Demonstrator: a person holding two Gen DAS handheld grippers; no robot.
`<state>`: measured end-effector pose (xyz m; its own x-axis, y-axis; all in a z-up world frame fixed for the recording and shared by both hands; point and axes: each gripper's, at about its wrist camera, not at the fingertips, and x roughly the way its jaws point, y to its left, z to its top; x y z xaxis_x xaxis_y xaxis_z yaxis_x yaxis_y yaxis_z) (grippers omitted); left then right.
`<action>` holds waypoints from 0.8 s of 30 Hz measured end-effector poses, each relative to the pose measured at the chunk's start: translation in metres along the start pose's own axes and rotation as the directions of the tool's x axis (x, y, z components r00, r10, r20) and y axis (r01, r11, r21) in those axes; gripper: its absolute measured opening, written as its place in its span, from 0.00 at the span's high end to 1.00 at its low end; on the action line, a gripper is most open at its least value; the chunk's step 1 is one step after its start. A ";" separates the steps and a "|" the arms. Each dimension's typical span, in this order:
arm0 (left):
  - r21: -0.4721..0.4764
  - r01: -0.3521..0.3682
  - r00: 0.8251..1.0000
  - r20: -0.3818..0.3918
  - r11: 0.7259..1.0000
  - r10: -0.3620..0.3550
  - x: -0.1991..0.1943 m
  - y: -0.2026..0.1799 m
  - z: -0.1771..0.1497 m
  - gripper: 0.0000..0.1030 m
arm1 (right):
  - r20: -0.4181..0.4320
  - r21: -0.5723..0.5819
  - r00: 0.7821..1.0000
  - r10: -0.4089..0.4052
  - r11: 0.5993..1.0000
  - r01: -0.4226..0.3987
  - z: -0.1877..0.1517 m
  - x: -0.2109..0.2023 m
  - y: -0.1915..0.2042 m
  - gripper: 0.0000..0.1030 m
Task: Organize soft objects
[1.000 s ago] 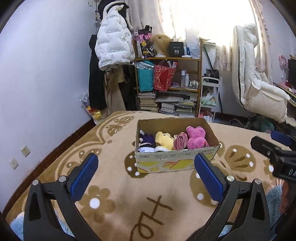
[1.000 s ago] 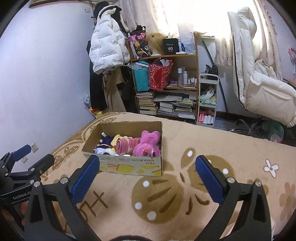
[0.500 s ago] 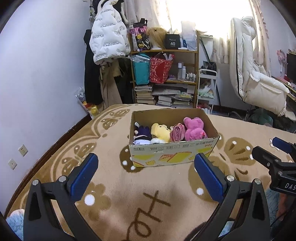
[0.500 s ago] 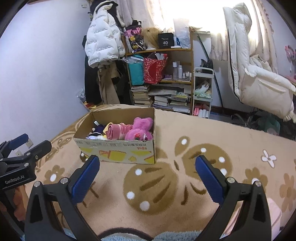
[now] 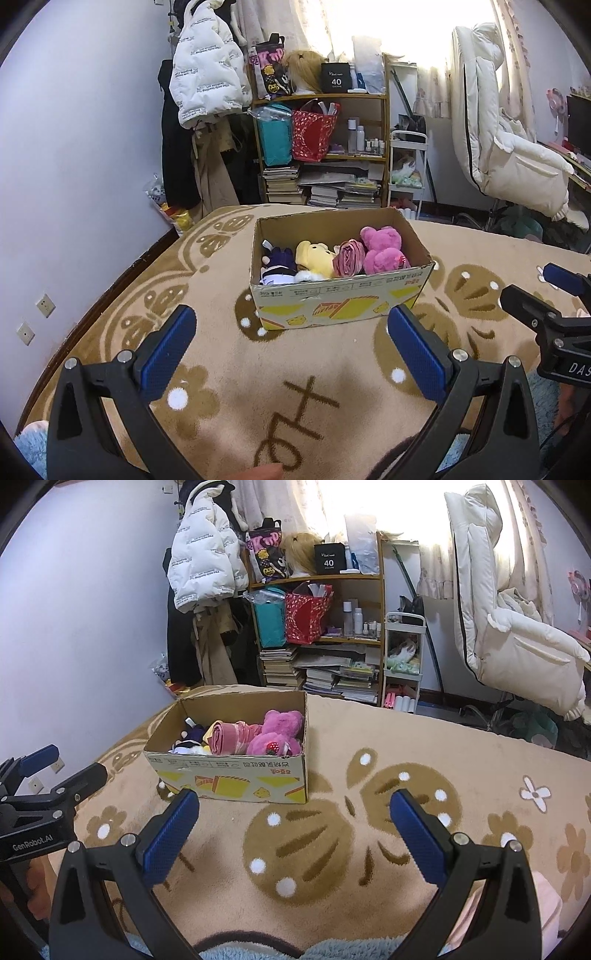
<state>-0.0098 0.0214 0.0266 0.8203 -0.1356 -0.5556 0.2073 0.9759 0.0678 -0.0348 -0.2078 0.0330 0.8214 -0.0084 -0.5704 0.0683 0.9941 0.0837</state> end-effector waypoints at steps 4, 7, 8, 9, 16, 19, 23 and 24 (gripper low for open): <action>0.007 -0.004 1.000 -0.003 1.000 0.004 0.001 -0.001 0.000 0.01 | 0.003 0.001 1.000 0.000 1.000 0.000 0.001 0.000 0.000 0.00; 0.007 -0.004 1.000 -0.003 1.000 0.004 0.002 -0.001 0.000 0.00 | 0.002 0.001 1.000 -0.003 1.000 0.003 0.001 -0.001 -0.002 0.00; 0.007 -0.004 1.000 -0.004 1.000 0.004 0.002 -0.001 0.000 0.00 | 0.002 0.002 1.000 -0.002 1.000 0.002 0.001 -0.001 -0.002 0.00; 0.007 -0.003 1.000 -0.005 1.000 0.003 0.002 -0.001 0.000 0.00 | 0.002 0.001 1.000 -0.004 1.000 0.004 0.001 -0.001 -0.002 0.00; 0.007 -0.006 1.000 -0.012 1.000 0.006 0.003 -0.002 0.000 0.00 | 0.003 0.004 1.000 -0.012 1.000 0.012 0.002 -0.004 -0.005 0.00; 0.006 -0.005 1.000 -0.012 1.000 0.005 0.003 -0.002 0.000 0.00 | 0.005 0.004 1.000 -0.014 1.000 0.014 0.002 -0.004 -0.006 0.00; 0.010 -0.005 1.000 -0.016 1.000 0.005 0.005 -0.002 -0.001 0.01 | 0.005 0.005 1.000 -0.018 1.000 0.018 0.002 -0.004 -0.006 0.00; 0.012 -0.005 1.000 -0.019 1.000 0.005 0.006 -0.002 -0.002 0.00 | 0.005 0.006 1.000 -0.017 1.000 0.017 0.002 -0.005 -0.006 0.00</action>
<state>-0.0062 0.0187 0.0218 0.8108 -0.1276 -0.5713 0.2097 0.9745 0.0800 -0.0379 -0.2144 0.0369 0.8227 -0.0255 -0.5678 0.0852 0.9932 0.0788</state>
